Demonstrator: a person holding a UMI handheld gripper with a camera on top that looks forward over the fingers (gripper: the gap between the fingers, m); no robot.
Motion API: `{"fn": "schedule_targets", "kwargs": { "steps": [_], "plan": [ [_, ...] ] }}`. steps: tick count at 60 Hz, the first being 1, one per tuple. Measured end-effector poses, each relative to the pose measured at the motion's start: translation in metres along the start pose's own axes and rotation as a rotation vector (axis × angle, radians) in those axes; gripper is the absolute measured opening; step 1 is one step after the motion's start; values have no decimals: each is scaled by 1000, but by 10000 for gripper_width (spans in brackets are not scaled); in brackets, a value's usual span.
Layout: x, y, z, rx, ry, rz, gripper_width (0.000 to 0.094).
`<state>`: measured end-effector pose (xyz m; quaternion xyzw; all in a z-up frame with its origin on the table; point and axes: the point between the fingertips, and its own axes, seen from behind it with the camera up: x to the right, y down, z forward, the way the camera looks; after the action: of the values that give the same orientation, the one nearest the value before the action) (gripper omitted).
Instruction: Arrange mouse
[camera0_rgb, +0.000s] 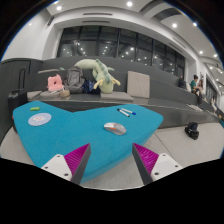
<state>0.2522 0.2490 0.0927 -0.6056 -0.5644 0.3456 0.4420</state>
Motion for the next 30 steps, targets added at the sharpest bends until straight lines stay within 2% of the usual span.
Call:
{"fn": "schedule_targets", "kwargs": {
  "steps": [30],
  "plan": [
    [28,11,156,-14,-78,-38,852]
  ]
}}
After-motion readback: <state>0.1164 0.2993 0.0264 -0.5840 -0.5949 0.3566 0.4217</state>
